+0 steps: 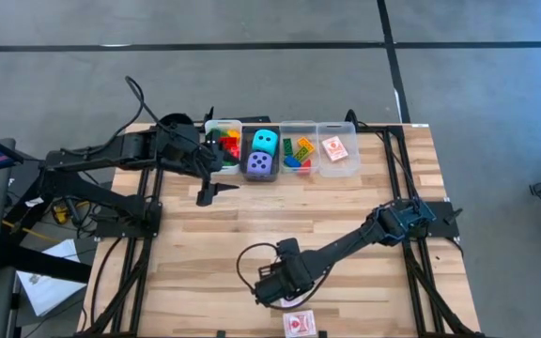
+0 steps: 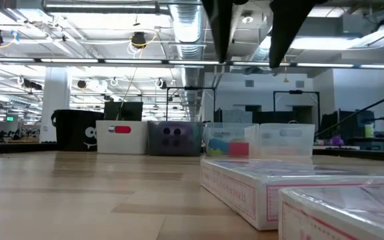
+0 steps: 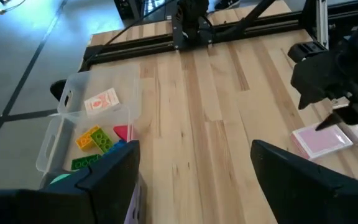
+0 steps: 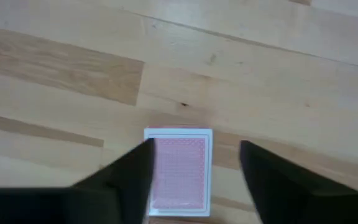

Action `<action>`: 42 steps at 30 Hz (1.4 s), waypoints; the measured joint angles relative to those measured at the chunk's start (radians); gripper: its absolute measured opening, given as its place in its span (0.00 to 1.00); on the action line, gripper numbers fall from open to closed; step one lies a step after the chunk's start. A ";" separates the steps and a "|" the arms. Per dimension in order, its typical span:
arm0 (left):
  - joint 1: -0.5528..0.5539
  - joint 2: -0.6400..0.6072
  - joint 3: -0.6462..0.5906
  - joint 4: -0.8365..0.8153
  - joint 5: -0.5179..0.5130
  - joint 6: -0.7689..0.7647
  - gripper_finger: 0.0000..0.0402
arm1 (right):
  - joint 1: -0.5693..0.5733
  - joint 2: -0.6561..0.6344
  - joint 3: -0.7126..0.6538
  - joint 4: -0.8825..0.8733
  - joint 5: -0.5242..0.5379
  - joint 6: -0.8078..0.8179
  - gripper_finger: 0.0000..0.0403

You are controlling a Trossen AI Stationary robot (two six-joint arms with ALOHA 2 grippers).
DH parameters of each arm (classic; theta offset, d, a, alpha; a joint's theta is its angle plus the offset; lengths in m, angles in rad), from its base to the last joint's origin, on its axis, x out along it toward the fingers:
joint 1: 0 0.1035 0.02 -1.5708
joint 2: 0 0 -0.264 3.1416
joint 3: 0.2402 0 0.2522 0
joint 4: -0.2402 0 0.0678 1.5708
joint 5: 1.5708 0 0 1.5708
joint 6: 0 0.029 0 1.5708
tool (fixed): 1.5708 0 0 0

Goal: Pick & Place Toys
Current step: Put the pink deck of cards into the right transparent bin

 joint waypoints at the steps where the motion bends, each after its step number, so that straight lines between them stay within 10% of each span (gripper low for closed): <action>1: 0.000 0.000 0.000 0.001 0.000 -0.002 0.74 | 0.000 -0.001 0.000 0.003 -0.005 0.000 0.58; 11: 0.000 0.000 0.000 0.002 0.000 -0.028 0.74 | -0.009 -0.001 -0.046 0.023 -0.011 0.033 0.90; 42: 0.000 -0.001 0.001 0.001 0.000 -0.030 0.74 | -0.016 0.091 -0.159 0.330 -0.216 -0.087 0.84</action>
